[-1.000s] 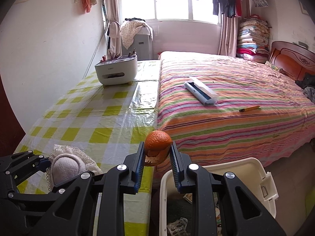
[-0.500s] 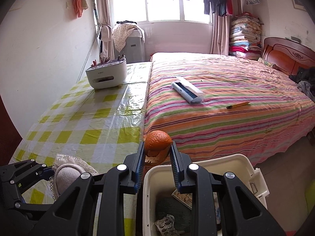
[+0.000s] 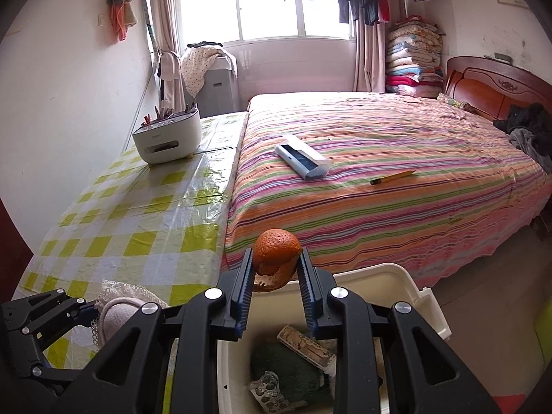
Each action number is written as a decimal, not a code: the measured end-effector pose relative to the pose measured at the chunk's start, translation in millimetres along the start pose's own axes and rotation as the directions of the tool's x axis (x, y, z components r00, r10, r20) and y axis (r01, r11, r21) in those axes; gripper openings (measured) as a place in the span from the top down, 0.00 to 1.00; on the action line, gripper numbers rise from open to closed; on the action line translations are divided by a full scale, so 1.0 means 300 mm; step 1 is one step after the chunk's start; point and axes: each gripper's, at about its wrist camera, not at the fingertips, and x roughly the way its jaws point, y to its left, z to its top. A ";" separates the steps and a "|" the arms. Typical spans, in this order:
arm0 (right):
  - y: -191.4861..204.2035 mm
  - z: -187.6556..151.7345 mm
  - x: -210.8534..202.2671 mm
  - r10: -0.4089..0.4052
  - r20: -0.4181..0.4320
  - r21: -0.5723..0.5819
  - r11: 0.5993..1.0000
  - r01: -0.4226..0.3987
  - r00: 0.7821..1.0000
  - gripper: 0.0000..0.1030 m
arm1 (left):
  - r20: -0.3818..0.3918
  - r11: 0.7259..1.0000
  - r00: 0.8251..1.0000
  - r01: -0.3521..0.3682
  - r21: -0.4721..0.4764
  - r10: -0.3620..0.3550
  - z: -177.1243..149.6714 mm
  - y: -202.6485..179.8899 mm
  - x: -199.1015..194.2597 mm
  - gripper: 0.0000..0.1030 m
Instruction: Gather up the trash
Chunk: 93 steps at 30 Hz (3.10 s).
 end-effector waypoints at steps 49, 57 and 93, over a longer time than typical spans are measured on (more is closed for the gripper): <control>-0.299 -0.029 -0.043 -0.110 -0.013 0.178 0.978 0.111 0.994 0.74 | -0.108 0.996 0.993 0.058 0.067 -0.051 0.057 -0.217 0.223 0.42; -0.307 -0.034 -0.041 -0.124 -0.011 0.191 0.974 0.124 0.992 0.52 | -0.036 0.998 0.999 0.030 0.061 -0.028 0.058 -0.170 0.138 0.24; 0.211 -0.268 -0.452 -0.113 0.111 0.117 0.988 0.100 0.987 0.26 | 0.179 0.971 0.957 -0.209 -0.113 0.227 -0.428 0.184 -0.528 0.21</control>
